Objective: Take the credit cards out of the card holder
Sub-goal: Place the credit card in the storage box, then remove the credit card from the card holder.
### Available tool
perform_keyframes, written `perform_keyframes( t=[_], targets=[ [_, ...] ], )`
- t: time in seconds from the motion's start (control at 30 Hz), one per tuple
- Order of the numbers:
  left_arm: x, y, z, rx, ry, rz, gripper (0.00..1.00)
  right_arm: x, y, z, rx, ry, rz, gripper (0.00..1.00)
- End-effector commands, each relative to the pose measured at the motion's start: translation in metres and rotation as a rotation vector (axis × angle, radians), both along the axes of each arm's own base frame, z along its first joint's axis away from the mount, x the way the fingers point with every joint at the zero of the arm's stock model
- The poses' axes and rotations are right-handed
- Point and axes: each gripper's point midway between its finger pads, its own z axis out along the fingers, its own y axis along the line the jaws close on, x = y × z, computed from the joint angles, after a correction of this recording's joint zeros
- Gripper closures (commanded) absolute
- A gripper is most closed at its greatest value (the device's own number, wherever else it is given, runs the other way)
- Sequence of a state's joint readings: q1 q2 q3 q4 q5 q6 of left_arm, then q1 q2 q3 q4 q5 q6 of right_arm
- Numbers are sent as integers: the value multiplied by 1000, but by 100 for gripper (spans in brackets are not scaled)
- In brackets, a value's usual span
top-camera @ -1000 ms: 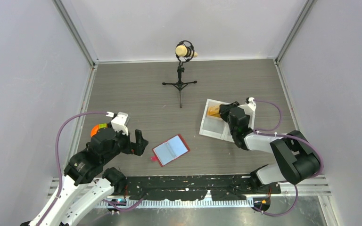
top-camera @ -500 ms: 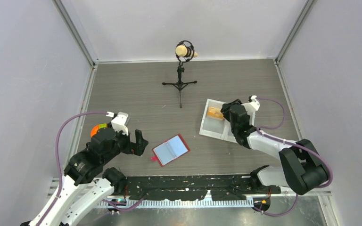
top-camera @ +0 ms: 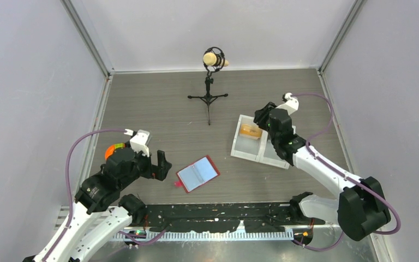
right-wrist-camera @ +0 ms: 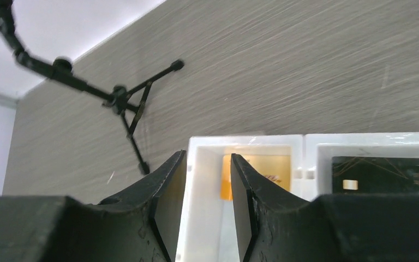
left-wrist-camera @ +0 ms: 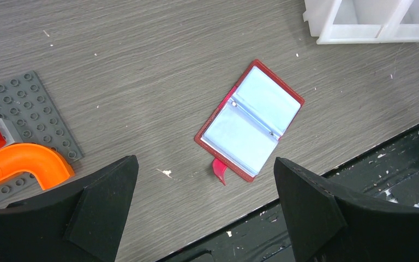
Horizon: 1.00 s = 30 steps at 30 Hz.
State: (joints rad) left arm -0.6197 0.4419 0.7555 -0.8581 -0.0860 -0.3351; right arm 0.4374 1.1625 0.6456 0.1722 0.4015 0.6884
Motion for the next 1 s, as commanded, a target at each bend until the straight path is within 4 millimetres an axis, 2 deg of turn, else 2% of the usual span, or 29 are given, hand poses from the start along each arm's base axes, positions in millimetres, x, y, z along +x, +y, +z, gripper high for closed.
perform_keyframes(
  t=[0.0, 0.03, 0.07, 0.17, 0.2, 0.3, 0.37, 0.4, 0.43, 0.57, 0.63, 0.8, 0.83, 0.97],
  targets=[
    [4, 2, 3, 6, -19, 12, 0, -19, 34, 15, -96, 23, 197, 56],
    [5, 3, 3, 10, -18, 22, 0, -24, 38, 13, -114, 34, 219, 56],
    [6, 5, 3, 15, -19, 31, 0, -31, 51, 16, -117, 27, 261, 55],
    [7, 10, 5, 25, -26, 56, 0, -52, 80, 8, -158, 66, 368, 51],
    [7, 11, 6, 24, -33, 62, 0, -63, 98, 3, -166, 81, 427, 49],
    [6, 14, 11, 9, -59, 73, 0, -84, 135, -9, -172, 118, 539, 43],
    [6, 17, 15, -4, -85, 85, 0, -108, 170, -26, -194, 163, 650, 40],
    [6, 18, 16, -10, -95, 92, 0, -113, 178, -30, -201, 173, 674, 37],
    [6, 19, 18, -16, -105, 97, 0, -125, 196, -36, -211, 189, 727, 36],
    [5, 23, 23, -31, -134, 114, 0, -154, 244, -49, -233, 228, 858, 32],
    [5, 25, 23, -30, -141, 121, 0, -166, 265, -56, -251, 240, 912, 27],
    [5, 25, 23, -24, -139, 118, 0, -186, 297, -71, -299, 269, 976, 23],
    [5, 25, 23, -23, -138, 118, 0, -189, 300, -80, -322, 282, 983, 23],
    [5, 25, 24, -26, -145, 116, 0, -194, 304, -95, -363, 311, 987, 23]
  ],
)
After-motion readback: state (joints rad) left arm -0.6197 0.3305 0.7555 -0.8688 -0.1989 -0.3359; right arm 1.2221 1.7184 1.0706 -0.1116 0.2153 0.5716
